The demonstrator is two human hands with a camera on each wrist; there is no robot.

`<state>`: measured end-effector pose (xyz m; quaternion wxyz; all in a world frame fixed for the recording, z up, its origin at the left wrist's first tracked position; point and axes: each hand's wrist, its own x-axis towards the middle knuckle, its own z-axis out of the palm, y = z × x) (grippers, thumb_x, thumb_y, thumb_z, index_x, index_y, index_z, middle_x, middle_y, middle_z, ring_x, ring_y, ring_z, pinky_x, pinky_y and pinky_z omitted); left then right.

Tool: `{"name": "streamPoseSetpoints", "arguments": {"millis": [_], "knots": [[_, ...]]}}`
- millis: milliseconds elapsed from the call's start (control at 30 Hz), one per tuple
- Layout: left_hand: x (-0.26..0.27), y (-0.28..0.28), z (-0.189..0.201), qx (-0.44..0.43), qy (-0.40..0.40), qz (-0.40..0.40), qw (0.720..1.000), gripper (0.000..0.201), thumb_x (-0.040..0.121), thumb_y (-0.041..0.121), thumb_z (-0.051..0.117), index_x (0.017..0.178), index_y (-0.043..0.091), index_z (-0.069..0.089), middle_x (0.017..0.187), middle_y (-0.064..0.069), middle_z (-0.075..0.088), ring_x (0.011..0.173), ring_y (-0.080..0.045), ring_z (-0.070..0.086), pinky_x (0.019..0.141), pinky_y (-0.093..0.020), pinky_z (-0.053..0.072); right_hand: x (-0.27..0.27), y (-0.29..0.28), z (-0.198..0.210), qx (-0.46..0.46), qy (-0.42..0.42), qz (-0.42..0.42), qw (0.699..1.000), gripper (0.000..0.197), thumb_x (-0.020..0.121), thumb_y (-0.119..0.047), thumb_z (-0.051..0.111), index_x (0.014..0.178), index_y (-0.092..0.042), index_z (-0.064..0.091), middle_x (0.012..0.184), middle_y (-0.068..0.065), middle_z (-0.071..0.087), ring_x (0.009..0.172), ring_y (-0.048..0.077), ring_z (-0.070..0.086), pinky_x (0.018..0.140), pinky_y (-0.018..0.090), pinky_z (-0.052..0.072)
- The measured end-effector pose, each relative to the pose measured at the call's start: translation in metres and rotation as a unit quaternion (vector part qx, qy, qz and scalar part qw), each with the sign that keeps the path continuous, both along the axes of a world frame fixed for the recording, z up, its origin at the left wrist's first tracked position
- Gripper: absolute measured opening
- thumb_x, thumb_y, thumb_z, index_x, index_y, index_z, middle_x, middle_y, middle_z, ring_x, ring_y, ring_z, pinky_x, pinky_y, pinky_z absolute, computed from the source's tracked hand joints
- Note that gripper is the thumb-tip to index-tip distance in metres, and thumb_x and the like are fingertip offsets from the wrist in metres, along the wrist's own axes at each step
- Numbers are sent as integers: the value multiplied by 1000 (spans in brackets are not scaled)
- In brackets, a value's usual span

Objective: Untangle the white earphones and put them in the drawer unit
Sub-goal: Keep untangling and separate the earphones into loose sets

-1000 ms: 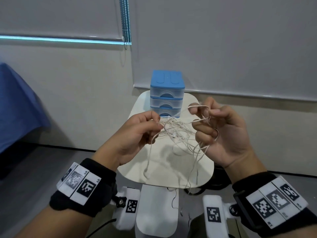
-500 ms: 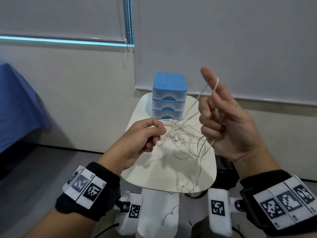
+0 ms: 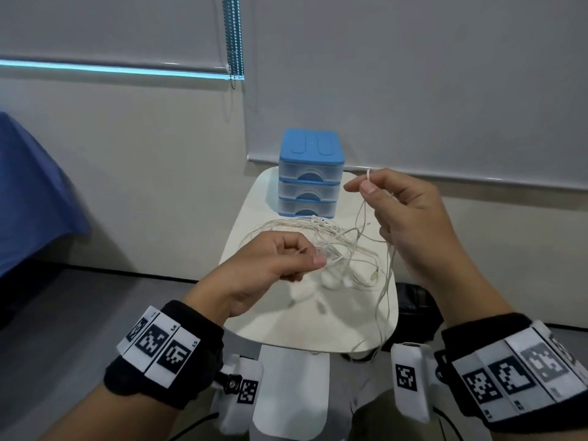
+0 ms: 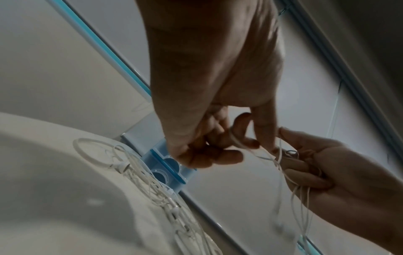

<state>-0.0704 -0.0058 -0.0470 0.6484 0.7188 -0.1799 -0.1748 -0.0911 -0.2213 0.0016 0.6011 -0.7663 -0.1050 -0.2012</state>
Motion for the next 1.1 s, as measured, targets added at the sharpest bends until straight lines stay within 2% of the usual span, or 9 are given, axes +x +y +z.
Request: {"name": "streamPoseSetpoints", "arguments": {"millis": [100, 200, 333, 500, 633, 767, 833, 933, 1100], "knots": [[6, -5, 5, -84, 9, 72, 994, 13, 88, 10, 75, 79, 9, 66, 62, 0, 59, 67, -13, 59, 79, -25, 49, -2, -2, 5, -6, 2, 16, 1000, 18, 103, -15, 60, 100, -8, 76, 78, -8, 68, 55, -5, 55, 52, 5, 38], [16, -5, 14, -162, 61, 122, 977, 9, 98, 3, 61, 91, 7, 66, 51, 5, 41, 52, -10, 52, 69, -26, 53, -4, -6, 12, -29, 11, 33, 999, 18, 102, -17, 62, 95, -11, 77, 76, 14, 62, 47, 2, 42, 47, 8, 31], [25, -4, 23, -73, 33, 124, 989, 9, 101, 8, 61, 99, 14, 68, 59, 5, 37, 46, -9, 33, 50, -22, 42, -8, -5, 24, -11, 54, 101, 993, 18, 100, -16, 63, 95, -10, 79, 63, 10, 54, 47, 9, 26, 42, 16, 22], [27, -6, 27, 2, 35, 87, 996, 19, 103, 17, 58, 90, 12, 71, 59, 5, 28, 47, -11, 23, 47, -23, 34, -9, -3, 37, 77, 80, 137, 984, 23, 101, -13, 59, 86, -9, 76, 56, -2, 23, 53, 14, 12, 42, 19, 14], [25, 1, 23, -10, 65, 25, 998, 28, 99, 33, 63, 87, 12, 75, 63, 6, 22, 50, -13, 18, 58, -26, 35, -9, -6, 41, 149, 97, 201, 963, 23, 100, -14, 54, 112, -7, 73, 51, -7, 20, 47, 8, 12, 44, 23, 9], [21, 9, 12, -28, 78, 55, 995, 23, 99, 22, 64, 78, 14, 69, 58, 6, 30, 46, -10, 23, 59, -25, 42, -9, -7, 43, 215, 64, 238, 945, 37, 97, -15, 53, 132, -14, 66, 47, -6, 21, 43, 7, 13, 42, 21, 12], [20, 14, 9, 3, 69, 74, 995, 19, 100, 18, 62, 85, 13, 71, 60, 6, 33, 44, -9, 27, 57, -24, 46, -11, -5, 45, 197, 57, 230, 952, 36, 97, -16, 53, 130, -16, 66, 47, -6, 22, 44, 8, 13, 42, 21, 13], [13, 22, 17, 49, 56, 15, 997, 14, 100, 16, 64, 103, 8, 75, 64, 4, 41, 48, -12, 35, 61, -25, 52, -15, 0, 50, 128, 66, 221, 965, 25, 101, -16, 51, 117, -10, 70, 49, -5, 25, 47, 10, 14, 44, 22, 14], [-14, 11, 36, 79, -28, -146, 986, 46, 85, 28, 77, 130, 32, 67, 83, 0, 53, 76, -12, 52, 70, -25, 47, -14, 25, 57, -57, 100, 235, 965, 19, 105, -12, 53, 103, -3, 70, 53, -1, 37, 51, 16, 22, 46, 27, 21]]}}
